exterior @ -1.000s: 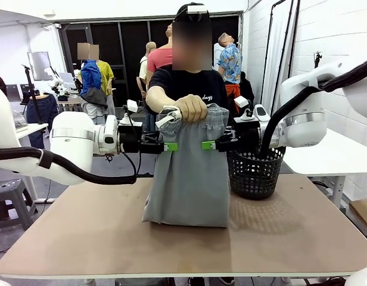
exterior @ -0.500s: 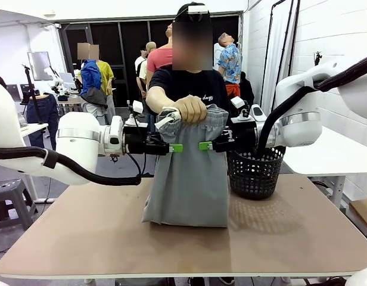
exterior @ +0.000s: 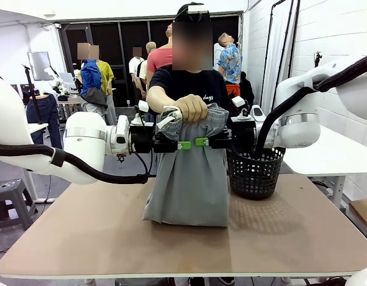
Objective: Fold the training pants.
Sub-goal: Release the ends of the Training pants and then grab the overlapped ends.
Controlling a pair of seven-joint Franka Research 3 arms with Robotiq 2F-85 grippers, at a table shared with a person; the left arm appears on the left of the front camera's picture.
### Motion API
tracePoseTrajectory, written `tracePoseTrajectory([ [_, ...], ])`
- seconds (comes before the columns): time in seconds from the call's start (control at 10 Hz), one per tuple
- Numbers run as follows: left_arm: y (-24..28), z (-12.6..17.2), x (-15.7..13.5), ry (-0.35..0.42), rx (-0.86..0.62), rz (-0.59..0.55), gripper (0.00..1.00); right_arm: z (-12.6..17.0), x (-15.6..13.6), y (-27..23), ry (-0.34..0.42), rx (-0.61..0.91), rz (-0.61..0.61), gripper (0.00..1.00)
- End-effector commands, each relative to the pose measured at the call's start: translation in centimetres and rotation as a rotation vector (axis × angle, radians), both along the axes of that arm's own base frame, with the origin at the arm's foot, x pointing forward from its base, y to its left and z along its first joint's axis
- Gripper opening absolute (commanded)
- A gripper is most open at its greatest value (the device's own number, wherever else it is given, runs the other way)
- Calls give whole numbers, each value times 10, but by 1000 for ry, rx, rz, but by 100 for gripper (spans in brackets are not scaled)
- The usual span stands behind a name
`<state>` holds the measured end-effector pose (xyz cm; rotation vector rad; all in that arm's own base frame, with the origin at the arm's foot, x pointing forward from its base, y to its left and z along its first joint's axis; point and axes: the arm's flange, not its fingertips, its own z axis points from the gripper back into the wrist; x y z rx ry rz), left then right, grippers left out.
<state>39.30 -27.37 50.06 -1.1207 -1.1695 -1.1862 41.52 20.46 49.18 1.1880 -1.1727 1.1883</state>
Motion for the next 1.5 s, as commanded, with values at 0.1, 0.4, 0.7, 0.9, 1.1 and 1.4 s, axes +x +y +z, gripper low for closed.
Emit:
tracePoseTrajectory([
  [0.1,2,3,0,-21,-36,45,3,4,6,2,13,21,-7,0],
  [0.4,14,2,0,-22,-59,77,0,6,6,-3,32,-30,28,0],
  [0.7,22,-5,-1,-1,-42,95,0,9,5,-7,55,-57,57,0],
  [0.9,25,-10,0,2,-18,97,0,9,7,-7,65,-44,82,0],
  [1.1,25,-9,-1,-25,-80,81,0,8,6,-4,28,-82,64,0],
  [1.4,19,-8,1,16,-17,63,0,-1,-1,-2,47,-64,63,0],
])
